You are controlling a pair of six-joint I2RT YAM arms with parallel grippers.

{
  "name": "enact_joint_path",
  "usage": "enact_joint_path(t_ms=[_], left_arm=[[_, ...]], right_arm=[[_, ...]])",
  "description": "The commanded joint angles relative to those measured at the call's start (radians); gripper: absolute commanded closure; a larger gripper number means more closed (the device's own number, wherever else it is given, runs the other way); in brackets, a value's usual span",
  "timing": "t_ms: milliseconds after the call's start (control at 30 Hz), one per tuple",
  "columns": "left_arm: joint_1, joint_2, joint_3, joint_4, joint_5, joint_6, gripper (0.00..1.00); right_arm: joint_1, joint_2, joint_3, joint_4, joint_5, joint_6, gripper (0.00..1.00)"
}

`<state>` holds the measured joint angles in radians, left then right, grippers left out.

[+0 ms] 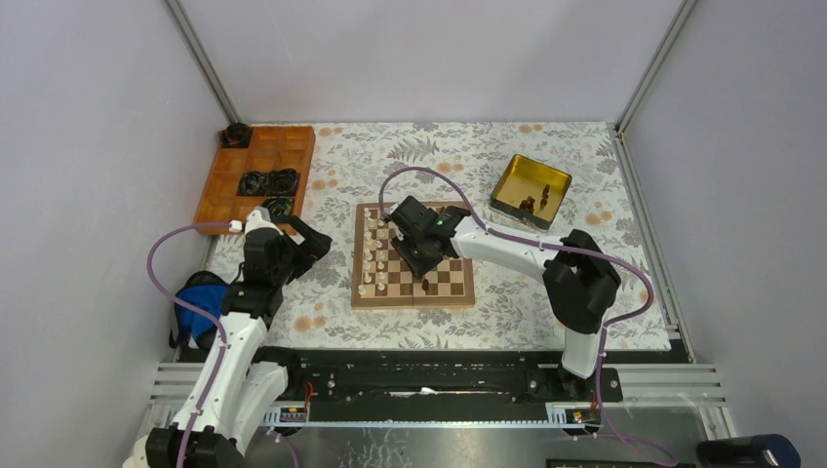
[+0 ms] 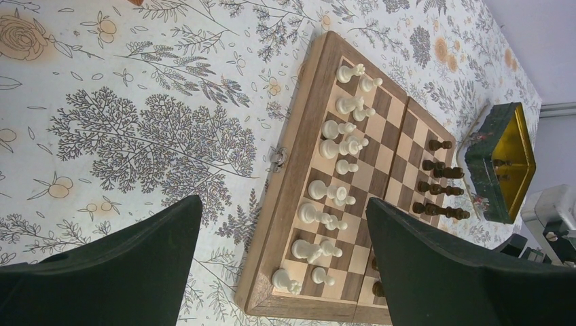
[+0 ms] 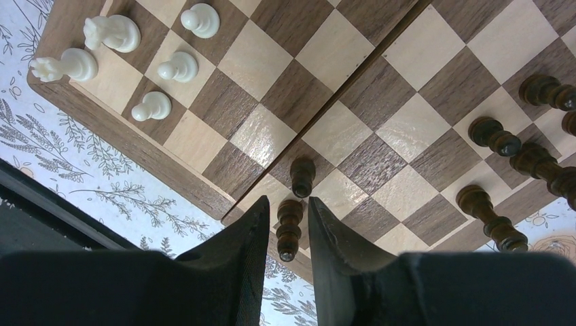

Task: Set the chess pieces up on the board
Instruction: Pick up the chess piece from the chessboard.

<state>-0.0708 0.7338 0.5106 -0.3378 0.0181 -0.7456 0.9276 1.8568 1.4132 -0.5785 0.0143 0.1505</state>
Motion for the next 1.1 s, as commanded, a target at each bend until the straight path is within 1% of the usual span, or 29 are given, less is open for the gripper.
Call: enact_joint_path(t_ms=[0, 733, 800, 933, 1067], left_arm=[[0.006, -0.005, 0.013, -0.001, -0.015, 0.027, 0.01], [0.006, -0.014, -0.004, 0.001, -0.015, 0.037, 0.01], [0.006, -0.017, -0.006, 0.002, -0.015, 0.037, 0.01], [0.006, -0.020, -0.004, -0.001, -0.015, 0.038, 0.01], [0.006, -0.024, -0.007, -0.004, -0.015, 0.035, 0.01]], right_arm=[[0.006, 0.012, 0.032, 0.021, 0.005, -0.019, 0.65], [0.003, 0.060, 0.048, 0.023, 0.036, -0.014, 0.66], [0.002, 0.063, 0.050, 0.022, 0.041, -0.013, 0.68], [-0.004, 0.066, 0.051, 0.021, 0.047, -0.009, 0.76], [-0.006, 0.071, 0.052, 0.017, 0.043, -0.006, 0.79]])
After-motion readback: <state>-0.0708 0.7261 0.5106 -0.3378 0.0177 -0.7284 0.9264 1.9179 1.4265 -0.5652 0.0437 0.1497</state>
